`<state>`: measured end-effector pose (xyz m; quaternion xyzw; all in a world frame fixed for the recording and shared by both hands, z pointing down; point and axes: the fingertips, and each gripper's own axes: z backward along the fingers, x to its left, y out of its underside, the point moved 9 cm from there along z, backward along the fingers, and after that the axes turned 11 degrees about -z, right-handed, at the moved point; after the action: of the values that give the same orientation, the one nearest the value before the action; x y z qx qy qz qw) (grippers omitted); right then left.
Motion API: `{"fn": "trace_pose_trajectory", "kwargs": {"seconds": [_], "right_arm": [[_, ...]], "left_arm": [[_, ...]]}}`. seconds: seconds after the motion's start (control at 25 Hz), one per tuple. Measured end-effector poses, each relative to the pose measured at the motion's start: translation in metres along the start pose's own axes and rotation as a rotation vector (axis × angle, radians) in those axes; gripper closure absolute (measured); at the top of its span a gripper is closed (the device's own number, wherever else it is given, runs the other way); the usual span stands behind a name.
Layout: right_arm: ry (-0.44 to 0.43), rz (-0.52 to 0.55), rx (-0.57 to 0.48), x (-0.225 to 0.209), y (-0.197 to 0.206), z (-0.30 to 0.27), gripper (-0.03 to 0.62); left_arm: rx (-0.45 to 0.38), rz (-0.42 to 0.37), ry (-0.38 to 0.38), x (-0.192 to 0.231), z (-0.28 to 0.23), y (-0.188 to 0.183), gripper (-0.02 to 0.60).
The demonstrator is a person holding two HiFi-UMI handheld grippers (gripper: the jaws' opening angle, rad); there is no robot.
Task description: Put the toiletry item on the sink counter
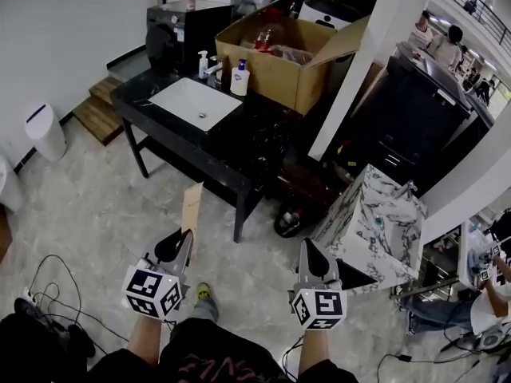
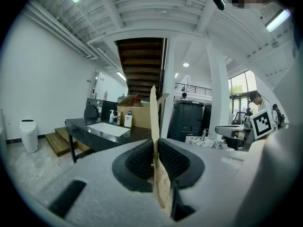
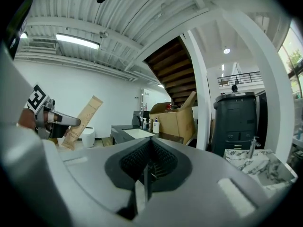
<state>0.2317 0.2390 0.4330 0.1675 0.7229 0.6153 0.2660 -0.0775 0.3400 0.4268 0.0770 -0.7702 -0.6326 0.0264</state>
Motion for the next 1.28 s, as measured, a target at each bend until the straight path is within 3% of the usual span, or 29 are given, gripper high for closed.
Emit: {"fn": "trace_pose_trajectory", "kwargs": {"seconds": [0.24,0.44,0.84,1.28], "right_arm": [[0.055,0.026,-0.005,0.009,-0.027,-0.092,0.585],[0.116,0.009,-0.014,0.013,-0.031,-0.134,0.585],[0.160,-0.012,-0.012,-0.001,-0.039,-0.187,0.585],[0.146,-0.043,-0.012,-0.061,-0.043,-0.296,0.585]], "left_arm": [[-0.017,0.026,0.056,0.080,-0.076,-0.020,0.540],[-0.031,0.013,0.108,0.120,-0.124,-0.032,0.540],[-0.021,0.009,0.185,0.147,-0.192,-0.040,0.540],[0.018,-0.001,0.156,0.176,-0.294,-0.049,0.540]]}}
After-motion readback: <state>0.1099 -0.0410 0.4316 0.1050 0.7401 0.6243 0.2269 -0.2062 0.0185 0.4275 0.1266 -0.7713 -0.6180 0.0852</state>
